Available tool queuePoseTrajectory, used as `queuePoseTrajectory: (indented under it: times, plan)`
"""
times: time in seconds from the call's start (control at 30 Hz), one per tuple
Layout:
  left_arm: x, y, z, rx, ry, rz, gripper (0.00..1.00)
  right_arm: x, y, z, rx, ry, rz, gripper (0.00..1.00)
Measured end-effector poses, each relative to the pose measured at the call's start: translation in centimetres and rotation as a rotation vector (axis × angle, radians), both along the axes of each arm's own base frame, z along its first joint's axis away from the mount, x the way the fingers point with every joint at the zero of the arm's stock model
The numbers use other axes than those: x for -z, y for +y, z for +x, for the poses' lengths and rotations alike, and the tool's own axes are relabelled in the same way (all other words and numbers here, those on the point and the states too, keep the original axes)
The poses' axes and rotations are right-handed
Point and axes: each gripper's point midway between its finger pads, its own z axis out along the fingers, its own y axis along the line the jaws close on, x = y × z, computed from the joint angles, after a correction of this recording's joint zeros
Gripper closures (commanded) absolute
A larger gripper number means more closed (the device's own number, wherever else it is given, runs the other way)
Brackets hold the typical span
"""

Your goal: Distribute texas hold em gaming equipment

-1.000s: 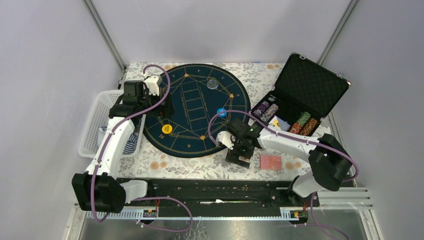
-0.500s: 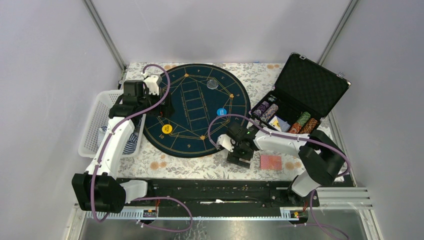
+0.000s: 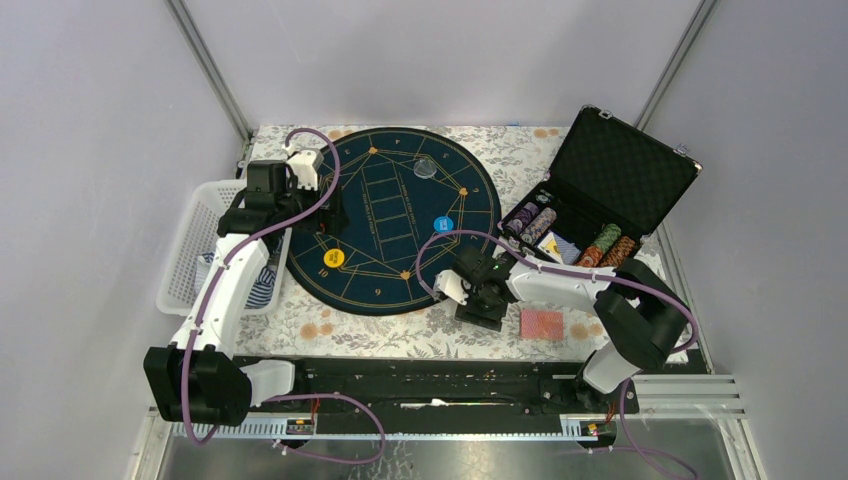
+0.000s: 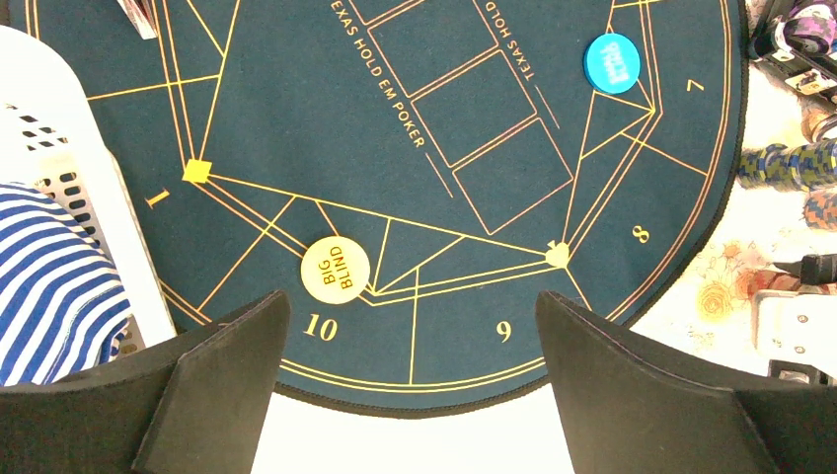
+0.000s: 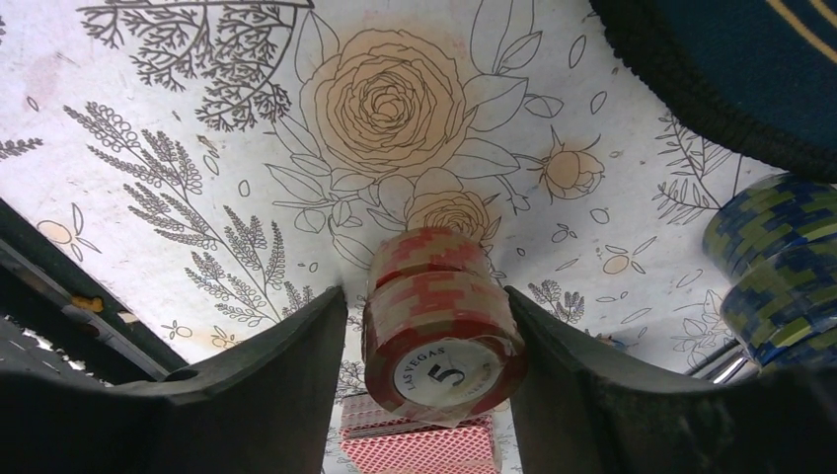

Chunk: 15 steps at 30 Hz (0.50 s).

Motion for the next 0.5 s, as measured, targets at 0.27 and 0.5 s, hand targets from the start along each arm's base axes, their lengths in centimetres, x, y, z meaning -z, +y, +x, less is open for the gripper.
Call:
queuePoseTrajectory:
  times: [0.27,0.5]
  plan:
    - [-0.01,0.02,0.02,-0.001,-0.001,0.0,0.01,0.09,0.09,0.07,-0.002,-0.001,0.001,0.56]
    - [-0.02,0.05,0.04,-0.002,-0.002,0.0,0.01,0.04,0.13,0.05,-0.001,0.001,0.003,0.66]
